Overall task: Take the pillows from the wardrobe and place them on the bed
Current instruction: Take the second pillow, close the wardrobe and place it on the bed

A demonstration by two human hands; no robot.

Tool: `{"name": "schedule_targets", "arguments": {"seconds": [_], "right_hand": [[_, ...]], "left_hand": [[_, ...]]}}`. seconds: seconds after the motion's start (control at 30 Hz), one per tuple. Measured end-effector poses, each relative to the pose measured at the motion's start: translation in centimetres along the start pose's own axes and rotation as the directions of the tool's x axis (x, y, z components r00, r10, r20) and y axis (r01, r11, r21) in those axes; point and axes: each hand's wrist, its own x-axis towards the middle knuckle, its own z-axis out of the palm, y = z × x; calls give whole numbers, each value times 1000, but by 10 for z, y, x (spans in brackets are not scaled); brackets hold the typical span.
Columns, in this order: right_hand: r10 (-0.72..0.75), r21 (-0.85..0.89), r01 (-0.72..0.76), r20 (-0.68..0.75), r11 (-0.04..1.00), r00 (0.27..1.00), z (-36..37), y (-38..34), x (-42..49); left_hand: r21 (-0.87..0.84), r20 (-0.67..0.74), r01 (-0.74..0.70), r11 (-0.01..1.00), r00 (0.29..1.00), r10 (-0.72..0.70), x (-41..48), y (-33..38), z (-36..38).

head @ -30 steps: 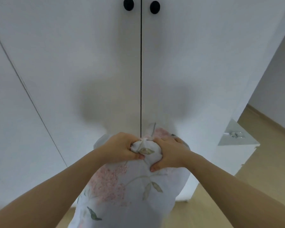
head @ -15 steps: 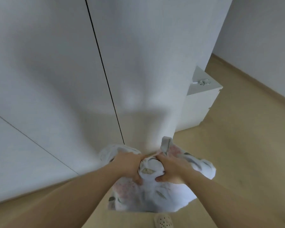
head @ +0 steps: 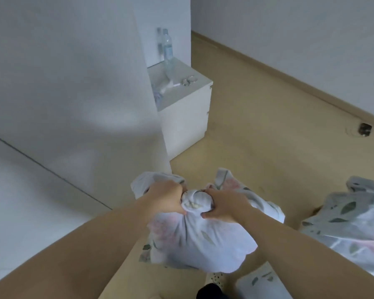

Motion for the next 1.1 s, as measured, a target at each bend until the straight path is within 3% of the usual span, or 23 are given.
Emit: {"name": "schedule_targets", "arguments": {"seconds": [0.17,0.57,0.83,1.1], "right_hand": [[84,25,-82,-94,996,992,-56,77,-1],[292,104,-273,-276,956,916,-148,188,35],[478,239,-418,-322,876,817,-216,238,89],[648,383,-528,-353,758,675,-255,310,91]], "left_hand": [[-31,3,-139,990,990,139,81,58,-43],[149,30,-356,922,934,356,244,136,-131],[199,122,-531,824,847,517,356,161,-207],[333,175,-637,695,766,619,445,245,-244]]}}
